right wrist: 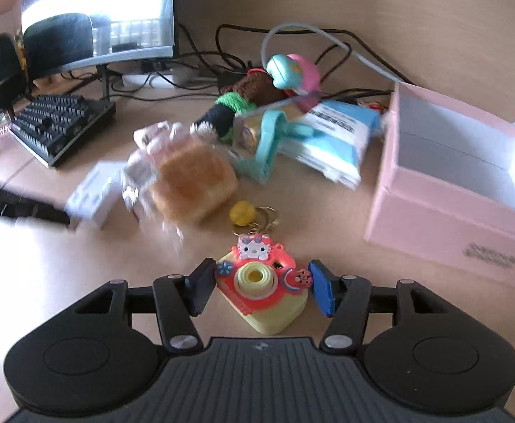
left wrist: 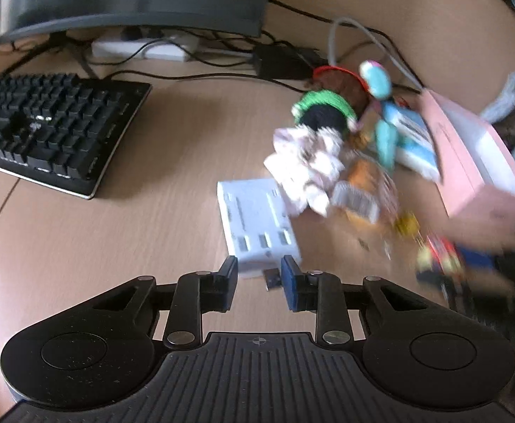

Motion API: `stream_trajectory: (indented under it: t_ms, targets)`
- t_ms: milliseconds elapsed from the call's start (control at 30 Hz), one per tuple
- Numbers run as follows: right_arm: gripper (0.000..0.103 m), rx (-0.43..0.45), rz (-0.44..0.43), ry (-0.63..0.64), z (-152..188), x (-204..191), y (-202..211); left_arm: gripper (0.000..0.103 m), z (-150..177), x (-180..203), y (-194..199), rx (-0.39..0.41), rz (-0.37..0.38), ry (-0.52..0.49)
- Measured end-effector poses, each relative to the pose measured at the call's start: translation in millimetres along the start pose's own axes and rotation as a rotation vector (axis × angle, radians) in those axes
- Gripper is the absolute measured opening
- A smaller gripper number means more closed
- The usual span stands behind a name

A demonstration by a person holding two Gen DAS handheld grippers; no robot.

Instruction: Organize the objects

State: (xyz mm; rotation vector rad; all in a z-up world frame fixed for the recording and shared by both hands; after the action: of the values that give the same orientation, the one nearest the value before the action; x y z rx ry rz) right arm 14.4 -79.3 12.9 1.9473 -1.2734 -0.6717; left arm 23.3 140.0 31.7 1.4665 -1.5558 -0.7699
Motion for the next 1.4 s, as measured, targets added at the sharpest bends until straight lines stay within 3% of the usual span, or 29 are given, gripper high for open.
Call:
stream_trajectory:
  t_ms: [133, 200, 267, 433, 467, 633, 733, 867, 933, 1033, 1100, 1167, 1267, 1333, 1400]
  targets:
    - [0.059, -0.016, 0.031, 0.01, 15.9, -3.3, 13.2, 0.037, -20.0, 5.3, -20.3, -0.027, -0.011, 0.028]
    - [0.071, -0.025, 0.039, 0.009, 21.1, -5.0, 17.9, 0.037, -28.3, 8.3, -24.9, -0.035, 0.0, 0.029]
    - [0.077, -0.03, 0.055, -0.001, 23.7, -5.8, 19.0, 0.037, -35.6, 8.5, -27.0, -0.03, 0.026, 0.032]
    - [0.078, -0.035, 0.074, -0.041, 28.6, -7.0, 22.7, 0.047, -34.9, 5.2, -38.2, -0.058, 0.031, 0.003]
    - [0.078, -0.038, 0.075, -0.04, 29.0, -8.0, 23.5, 0.043, -30.2, 7.3, -36.8, -0.061, 0.03, -0.017]
    - [0.083, -0.043, 0.078, 0.005, 32.4, -9.9, 27.7, 0.043, 10.1, 21.7, -20.3, -0.055, 0.012, -0.234]
    - [0.087, -0.044, 0.085, 0.004, 31.9, -4.9, 25.9, 0.044, 32.2, 32.5, -14.3, -0.025, -0.044, -0.357]
    - [0.094, -0.055, 0.076, -0.042, 30.3, 2.6, 20.9, 0.042, 33.3, 40.5, -16.3, -0.03, -0.046, -0.31]
    - [0.096, -0.058, 0.075, -0.056, 30.4, 4.7, 19.8, 0.043, 36.7, 52.9, -17.7, -0.033, -0.001, -0.369]
    - [0.103, -0.059, 0.077, -0.056, 34.9, 8.1, 20.7, 0.058, 55.1, 74.2, -17.6, -0.014, 0.074, -0.49]
    - [0.103, -0.054, 0.082, -0.062, 40.7, 12.7, 23.8, 0.086, 64.7, 86.7, -20.4, -0.016, 0.106, -0.539]
    - [0.103, -0.044, 0.082, -0.062, 46.2, 17.1, 27.9, 0.099, 71.4, 98.0, -25.6, -0.037, 0.123, -0.572]
    - [0.103, -0.024, 0.081, -0.06, 54.1, 20.5, 33.1, 0.1, 72.1, 107.4, -29.5, -0.043, 0.126, -0.596]
    - [0.103, -0.01, 0.077, -0.056, 58.9, 20.8, 36.2, 0.1, 67.2, 105.2, -26.3, -0.059, 0.147, -0.549]
    - [0.103, -0.016, 0.068, -0.048, 60.3, 20.9, 38.2, 0.1, 58.1, 97.6, -14.8, -0.012, 0.133, -0.503]
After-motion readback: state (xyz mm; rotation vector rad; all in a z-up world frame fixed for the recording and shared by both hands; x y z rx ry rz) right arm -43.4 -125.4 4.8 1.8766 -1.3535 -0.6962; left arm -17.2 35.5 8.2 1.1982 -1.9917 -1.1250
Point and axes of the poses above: each gripper's, at about its wrist camera, not at the fingertips, and y roughly against the way its jaws point, x to its right, z to its underside, the point moved 3 cm from there along -y, roughly the way its jaws point, and after that the axes turned 6 degrees about -x, right-handed, at the moved point
